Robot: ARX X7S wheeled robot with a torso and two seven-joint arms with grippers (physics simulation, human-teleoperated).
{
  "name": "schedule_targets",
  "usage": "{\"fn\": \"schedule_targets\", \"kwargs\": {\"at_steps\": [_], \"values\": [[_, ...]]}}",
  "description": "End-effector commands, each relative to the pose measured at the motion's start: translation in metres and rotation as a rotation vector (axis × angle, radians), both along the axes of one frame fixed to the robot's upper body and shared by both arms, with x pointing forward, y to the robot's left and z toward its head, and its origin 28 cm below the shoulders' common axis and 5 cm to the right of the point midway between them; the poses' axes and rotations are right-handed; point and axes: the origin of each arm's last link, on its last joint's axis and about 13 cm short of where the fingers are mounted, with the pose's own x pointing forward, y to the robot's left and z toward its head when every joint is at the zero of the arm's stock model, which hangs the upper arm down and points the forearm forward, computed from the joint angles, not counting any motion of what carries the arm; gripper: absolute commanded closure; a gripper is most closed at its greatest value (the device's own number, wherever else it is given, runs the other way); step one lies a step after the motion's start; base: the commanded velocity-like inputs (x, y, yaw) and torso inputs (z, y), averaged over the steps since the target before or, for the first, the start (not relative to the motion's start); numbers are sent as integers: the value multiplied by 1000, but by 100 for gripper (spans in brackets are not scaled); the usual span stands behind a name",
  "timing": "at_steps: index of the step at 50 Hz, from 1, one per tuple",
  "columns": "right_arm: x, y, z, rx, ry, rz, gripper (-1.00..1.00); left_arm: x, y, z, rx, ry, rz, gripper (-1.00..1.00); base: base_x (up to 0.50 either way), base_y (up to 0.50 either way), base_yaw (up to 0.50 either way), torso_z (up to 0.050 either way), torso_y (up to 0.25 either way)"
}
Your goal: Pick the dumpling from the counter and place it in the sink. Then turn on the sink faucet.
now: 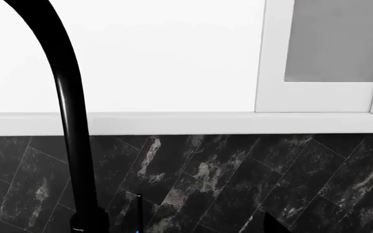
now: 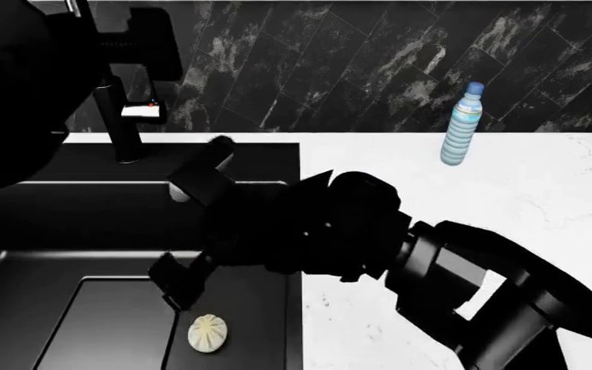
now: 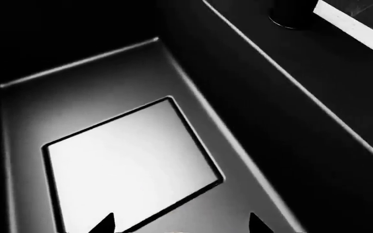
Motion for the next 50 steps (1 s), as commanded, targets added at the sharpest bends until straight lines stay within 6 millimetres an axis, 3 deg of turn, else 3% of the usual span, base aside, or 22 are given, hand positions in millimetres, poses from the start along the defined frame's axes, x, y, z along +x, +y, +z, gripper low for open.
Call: {"fn": "schedule_targets", "kwargs": {"at_steps": [1, 12, 14, 15, 27, 42, 50], "values": [[-1, -23, 55, 162, -152, -90, -100, 1, 0, -2, -2, 3, -1, -100, 0, 0, 0, 0, 0], [-3, -83, 107, 324, -389, -355, -100, 3, 0, -7, -11, -18, 6, -100, 0, 0, 0, 0, 0], [-3, -83, 107, 324, -389, -355, -100, 3, 0, -7, -11, -18, 6, -100, 0, 0, 0, 0, 0], [-6, -98, 116, 338, -425, -408, -100, 6, 1, -10, -11, -33, 17, -100, 0, 0, 0, 0, 0], [-20, -139, 114, 292, -440, -592, -100, 8, 2, -16, -11, -50, 44, -100, 0, 0, 0, 0, 0], [-36, -169, 114, 341, -506, -745, -100, 10, 0, -18, 6, -48, 35, -100, 0, 0, 0, 0, 0], [-31, -179, 114, 394, -571, -816, -100, 19, 3, -23, 29, -64, 38, -100, 0, 0, 0, 0, 0]]}}
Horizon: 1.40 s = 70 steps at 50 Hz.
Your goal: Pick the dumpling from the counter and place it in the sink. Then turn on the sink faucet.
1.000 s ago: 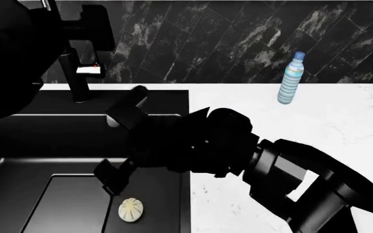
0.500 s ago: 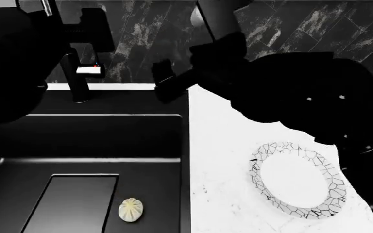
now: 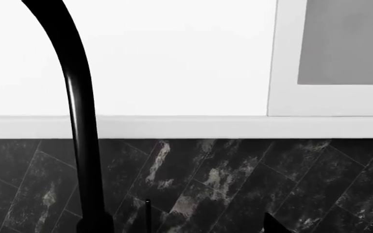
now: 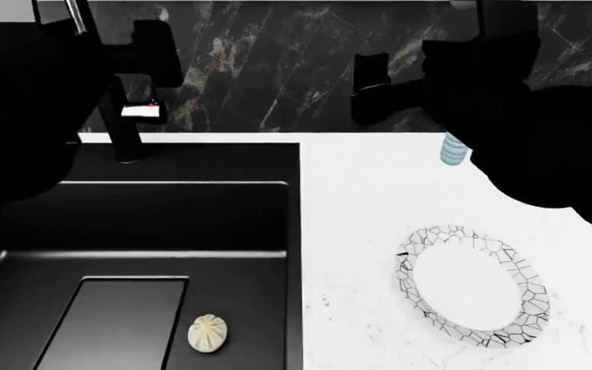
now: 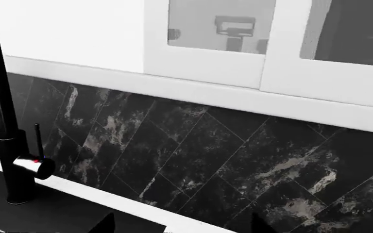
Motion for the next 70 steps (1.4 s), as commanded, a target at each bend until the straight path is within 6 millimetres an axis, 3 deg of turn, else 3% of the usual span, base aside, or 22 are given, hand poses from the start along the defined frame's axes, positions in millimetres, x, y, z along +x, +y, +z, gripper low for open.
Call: {"fn": "schedule_targets", "kwargs": {"at_steps": [1, 6, 11, 16, 44, 70], "values": [[-3, -18, 2, 48, -72, -108, -100, 8, 2, -5, 25, -14, 5, -100, 0, 0, 0, 0, 0], [-2, -19, 0, 59, -66, -103, -100, 18, 6, -8, 33, -40, 25, -100, 0, 0, 0, 0, 0], [-5, -16, -1, 60, -67, -64, -100, 46, 12, -13, 29, -79, 67, -100, 0, 0, 0, 0, 0], [-5, -15, -2, 57, -65, -53, -100, 59, 12, -19, 2, -85, 75, -100, 0, 0, 0, 0, 0], [-7, -16, -8, 65, -61, -26, -100, 110, 2, -44, 11, -69, 94, -100, 0, 0, 0, 0, 0], [-6, -17, -11, 83, -54, -11, -100, 132, 4, -57, 55, -74, 135, -100, 0, 0, 0, 0, 0]]}}
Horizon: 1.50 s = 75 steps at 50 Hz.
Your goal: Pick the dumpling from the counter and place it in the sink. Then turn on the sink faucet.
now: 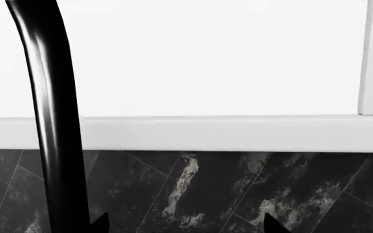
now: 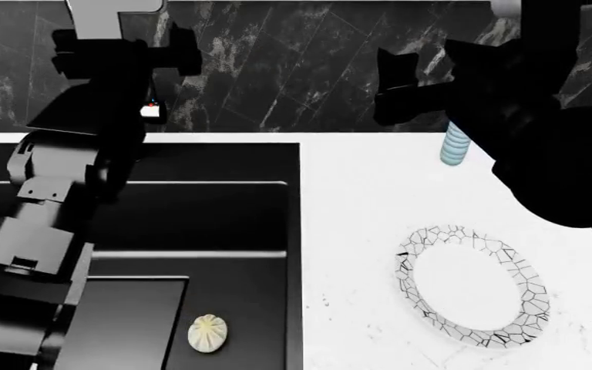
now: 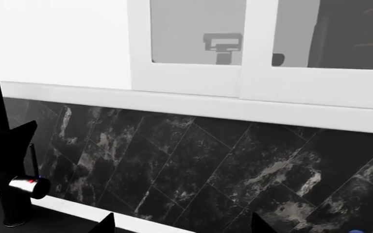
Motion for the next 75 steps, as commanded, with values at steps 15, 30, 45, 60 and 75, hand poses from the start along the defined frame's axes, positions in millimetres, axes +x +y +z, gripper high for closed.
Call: {"fn": "schedule_targets", "kwargs": {"at_steps": [15, 30, 45, 60, 75], "values": [[0, -1, -2, 12, 4, 13, -100, 15, 3, -15, 37, 23, 44, -100, 0, 0, 0, 0, 0], [0, -1, -4, 8, 7, 23, -100, 16, 7, -23, 20, 36, 82, -100, 0, 0, 0, 0, 0], [0, 0, -7, 5, 13, 30, -100, 15, 9, -24, -53, 28, 72, -100, 0, 0, 0, 0, 0], [0, -1, -9, 10, 16, 32, -100, 15, 8, -27, -47, 28, 70, -100, 0, 0, 0, 0, -134], [1, -1, -9, 12, 16, 37, -100, 15, 14, -21, -25, -17, 122, -100, 0, 0, 0, 0, 0]]}}
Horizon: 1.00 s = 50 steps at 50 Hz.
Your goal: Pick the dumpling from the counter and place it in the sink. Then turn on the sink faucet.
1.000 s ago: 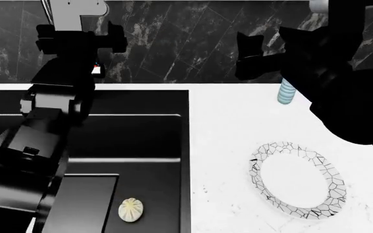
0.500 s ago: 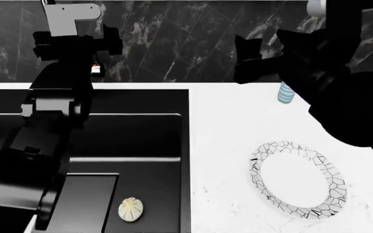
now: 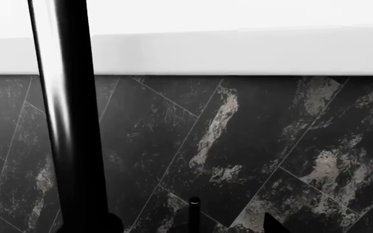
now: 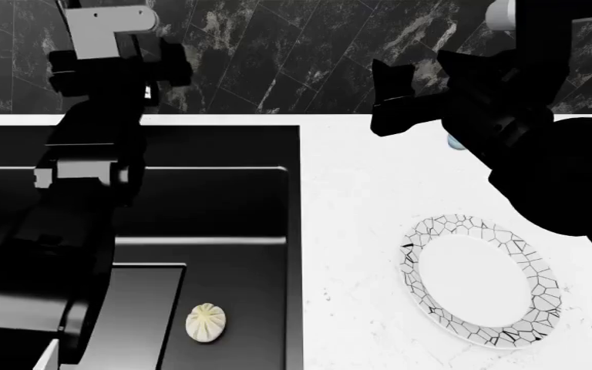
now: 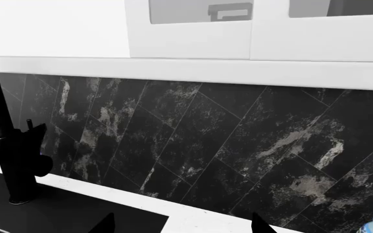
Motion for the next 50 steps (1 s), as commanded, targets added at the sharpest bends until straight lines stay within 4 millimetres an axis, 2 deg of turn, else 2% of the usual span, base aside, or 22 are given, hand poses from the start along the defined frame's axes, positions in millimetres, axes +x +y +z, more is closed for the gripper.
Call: {"fn": "schedule_targets", "kwargs": {"at_steps": [1, 15, 22, 40, 50], "values": [[1, 0, -1, -1, 2, 4, -100, 0, 4, 2, 12, -21, 40, -100, 0, 0, 0, 0, 0], [0, 0, -2, 4, 3, 7, -100, -1, 6, -1, 12, -8, 58, -100, 0, 0, 0, 0, 0], [0, -1, -1, 7, 3, 9, -100, -1, 5, -2, 23, -4, 50, -100, 0, 0, 0, 0, -249], [0, -1, -4, 13, 4, 14, -100, 1, 5, 15, 31, -62, 43, -100, 0, 0, 0, 0, 0], [0, -1, -3, 17, 4, 17, -100, 0, 7, 18, 33, -53, 63, -100, 0, 0, 0, 0, 0]]}}
